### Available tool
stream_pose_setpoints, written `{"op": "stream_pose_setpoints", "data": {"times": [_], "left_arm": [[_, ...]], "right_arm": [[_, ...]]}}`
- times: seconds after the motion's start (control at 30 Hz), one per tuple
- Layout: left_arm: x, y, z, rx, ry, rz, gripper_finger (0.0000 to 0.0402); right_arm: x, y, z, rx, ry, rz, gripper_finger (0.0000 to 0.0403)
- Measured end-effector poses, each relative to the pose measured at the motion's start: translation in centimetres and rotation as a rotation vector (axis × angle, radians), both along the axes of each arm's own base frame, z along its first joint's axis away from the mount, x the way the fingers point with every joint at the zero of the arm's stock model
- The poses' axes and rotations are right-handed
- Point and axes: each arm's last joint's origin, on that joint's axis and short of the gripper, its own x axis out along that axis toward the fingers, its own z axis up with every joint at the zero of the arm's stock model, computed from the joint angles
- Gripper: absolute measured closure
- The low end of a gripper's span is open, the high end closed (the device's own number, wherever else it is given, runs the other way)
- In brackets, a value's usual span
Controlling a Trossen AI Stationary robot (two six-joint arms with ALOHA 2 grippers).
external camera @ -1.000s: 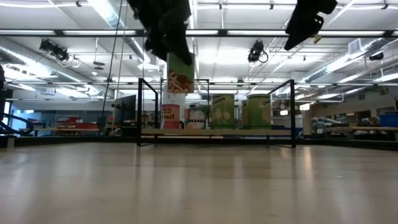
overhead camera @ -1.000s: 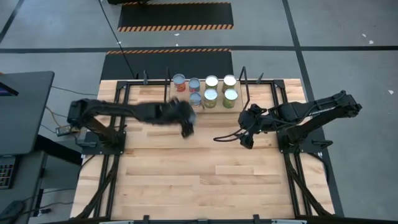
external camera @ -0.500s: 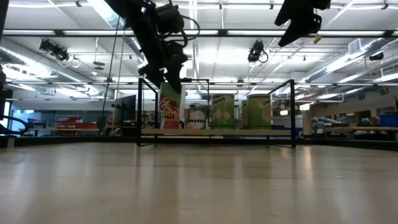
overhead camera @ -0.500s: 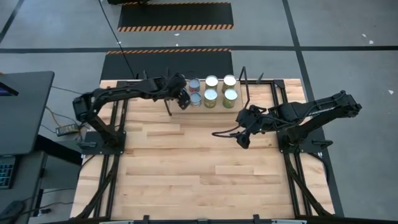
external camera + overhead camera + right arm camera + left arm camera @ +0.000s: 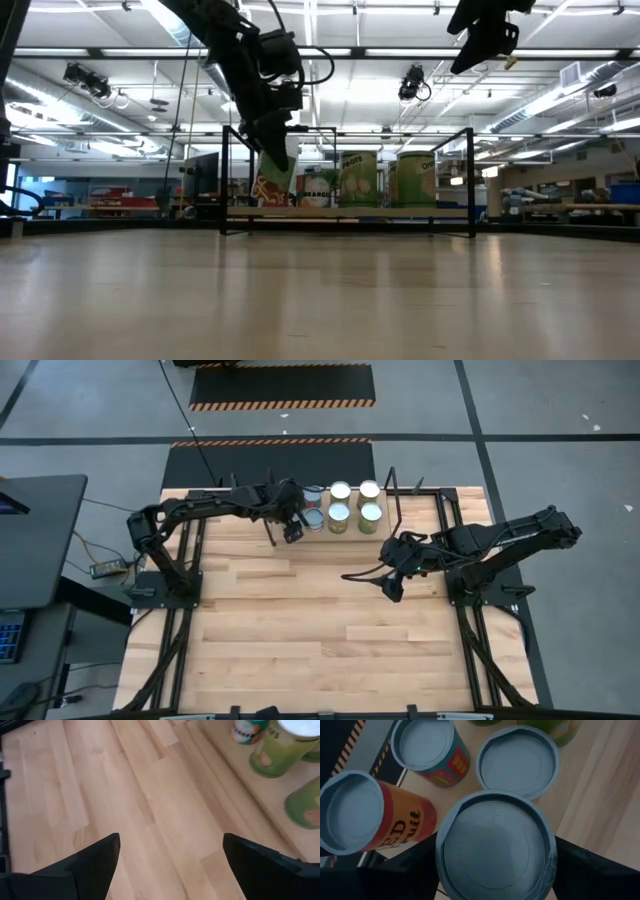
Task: Pick and place cans onto a shelf
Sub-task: Put the canned spaghetti sauce on the shelf
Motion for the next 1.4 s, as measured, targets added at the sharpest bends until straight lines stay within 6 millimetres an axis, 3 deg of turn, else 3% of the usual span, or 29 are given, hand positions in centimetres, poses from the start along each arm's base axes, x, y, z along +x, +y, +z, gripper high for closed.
{"op": "stream_pose_setpoints", "data": {"times": [0.4, 1.4], "left_arm": [[-0.2, 0.5, 0.0, -0.011, 0.012, -0.097, 0.0101], [-1.3, 2.0, -0.2, -0.06, 0.021, -0.135, 0.0087]], "right_arm": [[0.0, 0.2, 0.0, 0.078, 0.015, 0.066, 0.0041], [1.4, -4.6, 0.8, 0.106, -0.116, -0.057, 0.0041]]}}
